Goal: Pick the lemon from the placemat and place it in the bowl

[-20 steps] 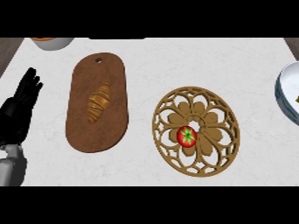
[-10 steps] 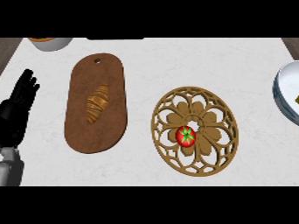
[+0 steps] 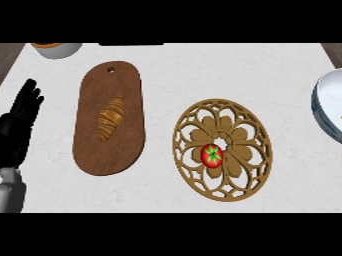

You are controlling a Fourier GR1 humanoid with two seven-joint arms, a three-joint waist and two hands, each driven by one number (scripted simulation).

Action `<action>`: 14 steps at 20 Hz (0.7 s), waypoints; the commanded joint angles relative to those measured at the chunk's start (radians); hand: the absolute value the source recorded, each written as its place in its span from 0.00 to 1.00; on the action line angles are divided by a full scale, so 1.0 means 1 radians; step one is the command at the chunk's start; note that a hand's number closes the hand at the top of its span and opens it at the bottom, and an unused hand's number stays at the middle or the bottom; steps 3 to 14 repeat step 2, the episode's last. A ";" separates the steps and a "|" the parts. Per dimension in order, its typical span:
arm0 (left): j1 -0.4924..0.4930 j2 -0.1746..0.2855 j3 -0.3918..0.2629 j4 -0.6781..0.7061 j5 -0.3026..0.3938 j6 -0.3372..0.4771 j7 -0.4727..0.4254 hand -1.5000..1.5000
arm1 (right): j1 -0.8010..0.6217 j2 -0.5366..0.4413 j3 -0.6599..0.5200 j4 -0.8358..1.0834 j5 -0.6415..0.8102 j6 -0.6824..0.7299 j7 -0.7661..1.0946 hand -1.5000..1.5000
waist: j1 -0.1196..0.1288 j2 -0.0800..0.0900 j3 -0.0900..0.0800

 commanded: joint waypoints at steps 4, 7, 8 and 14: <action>0.008 -0.025 -0.009 0.012 -0.004 -0.002 -0.031 0.50 | 0.042 0.004 -0.001 0.021 -0.073 0.062 -0.083 0.00 | 0.012 0.002 0.001; 0.008 -0.025 -0.009 0.012 -0.004 -0.002 -0.031 0.50 | 0.042 0.004 -0.001 0.021 -0.073 0.062 -0.083 0.00 | 0.012 0.002 0.001; 0.008 -0.025 -0.009 0.012 -0.004 -0.002 -0.031 0.50 | 0.042 0.004 -0.001 0.021 -0.073 0.062 -0.083 0.00 | 0.012 0.002 0.001; 0.008 -0.025 -0.009 0.012 -0.004 -0.002 -0.031 0.50 | 0.042 0.004 -0.001 0.021 -0.073 0.062 -0.083 0.00 | 0.012 0.002 0.001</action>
